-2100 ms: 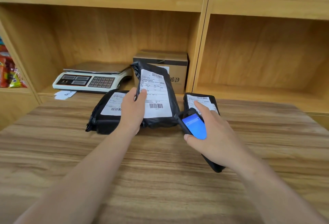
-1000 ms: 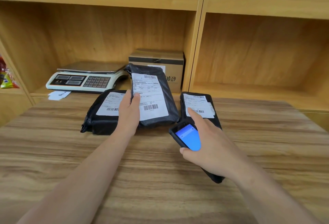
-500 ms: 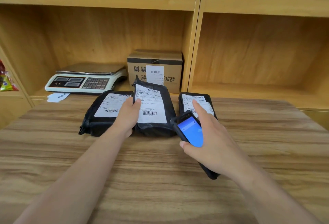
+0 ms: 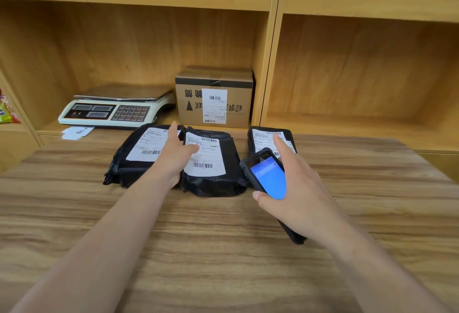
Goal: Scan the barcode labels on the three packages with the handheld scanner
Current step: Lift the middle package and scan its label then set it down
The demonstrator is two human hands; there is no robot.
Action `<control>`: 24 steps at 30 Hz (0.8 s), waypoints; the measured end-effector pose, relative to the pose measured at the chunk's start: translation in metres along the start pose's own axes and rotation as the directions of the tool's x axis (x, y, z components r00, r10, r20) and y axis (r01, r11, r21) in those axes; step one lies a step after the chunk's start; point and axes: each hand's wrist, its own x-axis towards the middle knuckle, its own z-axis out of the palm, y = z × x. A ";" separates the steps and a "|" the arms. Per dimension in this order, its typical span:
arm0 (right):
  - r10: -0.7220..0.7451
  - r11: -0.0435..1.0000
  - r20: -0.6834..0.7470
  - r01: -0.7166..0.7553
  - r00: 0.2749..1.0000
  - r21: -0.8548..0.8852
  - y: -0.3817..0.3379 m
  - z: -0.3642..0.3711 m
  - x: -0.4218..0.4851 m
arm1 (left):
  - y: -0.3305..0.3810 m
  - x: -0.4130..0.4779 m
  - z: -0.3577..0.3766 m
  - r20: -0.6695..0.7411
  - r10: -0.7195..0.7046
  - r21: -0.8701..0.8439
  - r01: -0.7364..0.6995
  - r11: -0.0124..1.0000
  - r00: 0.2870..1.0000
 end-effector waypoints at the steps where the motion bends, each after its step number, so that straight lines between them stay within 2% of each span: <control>1: 0.004 1.000 -0.001 -0.004 1.000 -0.003 0.000 0.000 0.000 | 0.001 0.000 -0.001 0.004 0.016 0.001 -0.016 1.000 1.000; 3: 0.009 1.000 -0.002 -0.009 1.000 -0.008 0.000 0.000 0.001 | 0.001 -0.001 -0.003 0.034 0.066 0.044 -0.067 0.997 0.997; 5: 0.016 1.000 -0.004 -0.016 1.000 0.002 0.000 -0.001 0.000 | 0.000 -0.002 -0.004 0.050 0.148 0.166 -0.155 0.974 0.988; 13: 0.022 0.999 -0.039 -0.021 0.999 0.032 0.001 -0.003 0.000 | -0.003 0.001 -0.012 0.076 0.424 0.557 -0.391 0.733 0.903; 20: 0.023 1.000 -0.034 -0.022 0.999 0.010 -0.002 -0.002 0.000 | 0.004 -0.011 -0.008 0.070 0.530 0.563 -0.472 0.678 0.845; 24: 0.029 1.000 -0.044 -0.029 0.999 0.002 0.001 -0.003 0.000 | 0.020 -0.023 0.002 0.092 0.489 0.498 -0.465 0.732 0.868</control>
